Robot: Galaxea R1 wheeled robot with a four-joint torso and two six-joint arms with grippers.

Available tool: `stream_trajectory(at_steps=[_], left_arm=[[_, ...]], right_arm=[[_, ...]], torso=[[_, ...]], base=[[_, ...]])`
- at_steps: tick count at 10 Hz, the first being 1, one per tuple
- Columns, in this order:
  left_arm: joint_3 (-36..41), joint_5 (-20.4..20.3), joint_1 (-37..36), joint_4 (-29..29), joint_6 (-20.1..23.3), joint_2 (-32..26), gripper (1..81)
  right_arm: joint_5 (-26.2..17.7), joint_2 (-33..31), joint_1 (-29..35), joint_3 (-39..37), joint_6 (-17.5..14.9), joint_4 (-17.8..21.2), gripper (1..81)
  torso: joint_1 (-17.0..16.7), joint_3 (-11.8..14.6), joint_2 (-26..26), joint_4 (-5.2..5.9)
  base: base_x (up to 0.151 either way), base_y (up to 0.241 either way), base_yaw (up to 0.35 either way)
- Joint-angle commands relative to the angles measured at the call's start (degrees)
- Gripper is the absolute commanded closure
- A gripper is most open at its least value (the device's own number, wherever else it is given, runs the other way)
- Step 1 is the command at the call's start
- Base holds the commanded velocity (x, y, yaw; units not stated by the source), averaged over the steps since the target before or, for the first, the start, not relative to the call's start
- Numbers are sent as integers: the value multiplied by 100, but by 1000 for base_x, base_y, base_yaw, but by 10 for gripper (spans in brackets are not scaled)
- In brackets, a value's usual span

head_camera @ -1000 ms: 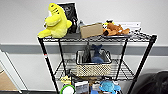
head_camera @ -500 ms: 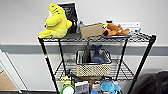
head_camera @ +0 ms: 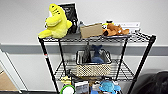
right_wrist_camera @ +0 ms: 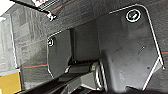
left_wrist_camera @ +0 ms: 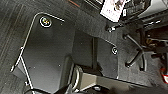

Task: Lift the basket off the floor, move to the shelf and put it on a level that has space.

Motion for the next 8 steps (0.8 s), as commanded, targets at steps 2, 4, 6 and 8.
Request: stream_trajectory(at_steps=[2, 4, 6, 8], left_arm=[[-919, 540, -145, 12, -10, 591, 10], [-1702, 628, -111, 3, -10, 1091, 10], [-2352, 654, -67, 3, -10, 1540, 10], [-2846, 742, -67, 12, -10, 1839, 10]], right_arm=[[-268, 503, 104, -886, -21, -381, 10], [-268, 1039, 25, -1712, -21, -540, 10], [-259, 1514, -10, -2538, -21, -646, 10], [-295, 1849, -45, -3182, -21, -646, 10]], torso=[[0, 2, 0, 0], [-2, 5, -2, 0], [-5, 7, -5, 0], [-5, 7, -5, 0]], base=[[0, 0, 0], [0, 0, 0], [0, 0, 0], [0, 0, 0]])
